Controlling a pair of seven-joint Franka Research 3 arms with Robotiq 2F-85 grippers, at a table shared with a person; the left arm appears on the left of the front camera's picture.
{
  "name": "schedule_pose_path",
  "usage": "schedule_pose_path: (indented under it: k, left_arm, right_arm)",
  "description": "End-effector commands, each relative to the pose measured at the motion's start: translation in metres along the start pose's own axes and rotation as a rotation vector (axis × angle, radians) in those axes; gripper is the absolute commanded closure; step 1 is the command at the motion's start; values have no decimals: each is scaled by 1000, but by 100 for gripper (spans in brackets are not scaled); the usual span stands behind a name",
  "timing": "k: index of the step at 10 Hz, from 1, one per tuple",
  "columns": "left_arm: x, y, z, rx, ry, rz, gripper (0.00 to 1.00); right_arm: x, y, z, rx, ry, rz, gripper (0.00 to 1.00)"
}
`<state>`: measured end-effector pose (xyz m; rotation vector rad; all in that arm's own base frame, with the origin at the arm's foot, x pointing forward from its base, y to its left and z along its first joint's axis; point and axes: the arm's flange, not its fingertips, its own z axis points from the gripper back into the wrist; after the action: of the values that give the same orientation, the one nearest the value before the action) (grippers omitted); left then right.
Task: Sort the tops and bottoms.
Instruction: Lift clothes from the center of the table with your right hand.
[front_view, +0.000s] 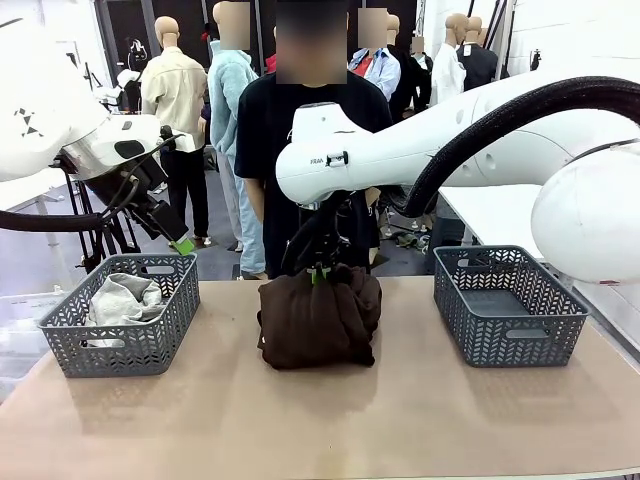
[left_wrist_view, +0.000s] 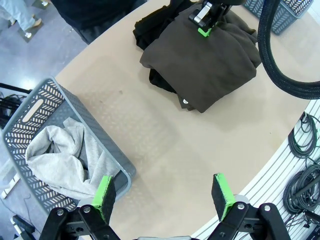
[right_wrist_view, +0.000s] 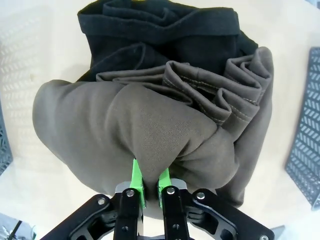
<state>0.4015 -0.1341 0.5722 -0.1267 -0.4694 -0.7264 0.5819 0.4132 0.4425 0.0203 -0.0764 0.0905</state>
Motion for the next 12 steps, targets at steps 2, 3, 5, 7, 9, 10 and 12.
schedule_pose_path:
  k: [2, 3, 5, 7, 9, 10, 12]
  left_arm:
    - [-1, 2, 1, -14, -5, -8, 0]
    - [-1, 2, 1, -14, -5, -8, 0]
    - [-1, 2, 1, -14, -5, -8, 0]
    - [-1, 2, 1, -14, -5, -8, 0]
    - [-1, 2, 1, -14, -5, -8, 0]
    - [-1, 2, 1, -14, -5, -8, 0]
    - [-1, 2, 1, -14, -5, -8, 0]
  right_arm:
    - [1, 2, -6, -9, 18, -6, 100]
    - [0, -3, 7, 16, -6, -18, 100]
    - [-16, -20, 78, 45, -134, -41, 100]
    - [-35, -36, 154, 51, -263, -66, 100]
    - [-50, -41, 187, 64, -300, -64, 100]
    - [-29, -32, 176, 78, -242, -41, 100]
    - [-29, -32, 176, 78, -242, -41, 100]
